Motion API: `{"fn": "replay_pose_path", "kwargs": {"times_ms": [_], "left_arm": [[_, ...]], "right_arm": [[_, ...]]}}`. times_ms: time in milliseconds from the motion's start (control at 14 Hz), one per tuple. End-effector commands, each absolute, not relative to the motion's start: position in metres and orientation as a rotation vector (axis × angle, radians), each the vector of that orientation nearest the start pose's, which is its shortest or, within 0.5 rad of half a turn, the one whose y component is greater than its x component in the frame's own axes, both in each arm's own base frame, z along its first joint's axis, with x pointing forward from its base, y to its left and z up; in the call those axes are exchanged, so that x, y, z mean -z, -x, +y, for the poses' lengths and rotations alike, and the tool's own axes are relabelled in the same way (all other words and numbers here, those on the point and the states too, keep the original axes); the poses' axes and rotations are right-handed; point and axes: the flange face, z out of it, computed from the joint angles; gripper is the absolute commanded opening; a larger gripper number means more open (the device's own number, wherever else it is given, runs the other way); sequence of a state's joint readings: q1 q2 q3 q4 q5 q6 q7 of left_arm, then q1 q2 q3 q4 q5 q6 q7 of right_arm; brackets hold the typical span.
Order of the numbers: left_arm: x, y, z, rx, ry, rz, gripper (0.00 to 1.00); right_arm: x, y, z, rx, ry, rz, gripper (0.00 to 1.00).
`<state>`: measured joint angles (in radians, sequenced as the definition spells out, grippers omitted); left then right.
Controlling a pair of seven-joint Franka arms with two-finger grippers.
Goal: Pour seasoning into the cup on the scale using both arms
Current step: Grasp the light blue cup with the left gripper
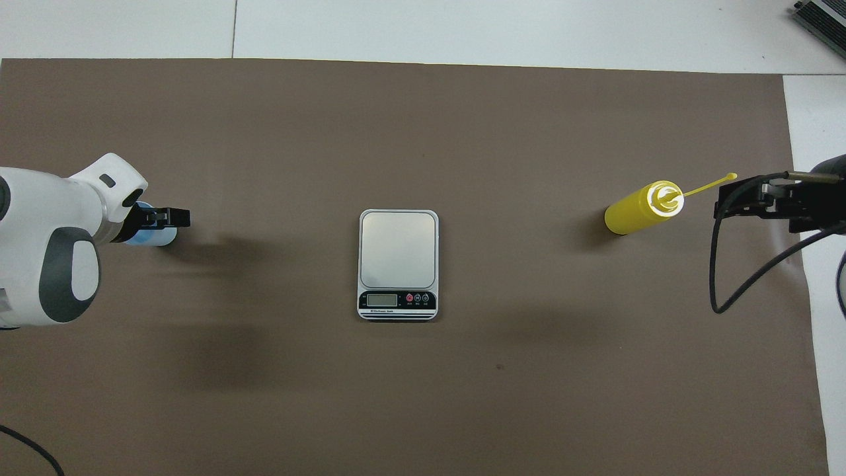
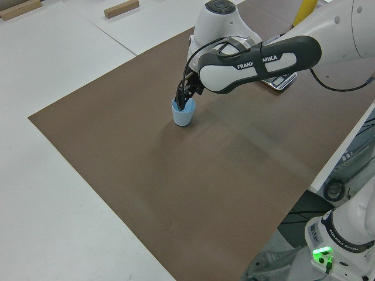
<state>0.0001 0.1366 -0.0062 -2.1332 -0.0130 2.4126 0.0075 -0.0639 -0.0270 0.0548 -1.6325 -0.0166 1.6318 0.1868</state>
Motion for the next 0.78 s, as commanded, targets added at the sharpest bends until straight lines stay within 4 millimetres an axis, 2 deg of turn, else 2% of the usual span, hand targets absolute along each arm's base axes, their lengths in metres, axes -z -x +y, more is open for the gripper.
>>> {"fn": "replay_pose_path", "kwargs": {"times_ms": [0,214,356,713], "left_arm": [[-0.3550,-0.5739,-0.0062,0.248,3.139,0.002,1.00],[-0.3532,-0.5739,-0.0062,0.244,3.140,0.005,1.00],[-0.3484,-0.5745,-0.0062,0.236,3.140,0.005,0.88],[-0.3459,-0.5753,-0.0062,0.234,3.140,0.012,0.48]], "right_arm": [[-0.6160,-0.5440,-0.0116,0.038,3.143,0.287,1.00],[-0.6160,-0.5440,-0.0124,0.038,3.143,0.289,1.00],[-0.6160,-0.5440,-0.0124,0.038,3.143,0.289,1.00],[-0.6160,-0.5438,-0.0182,0.038,3.142,0.303,1.00]]}}
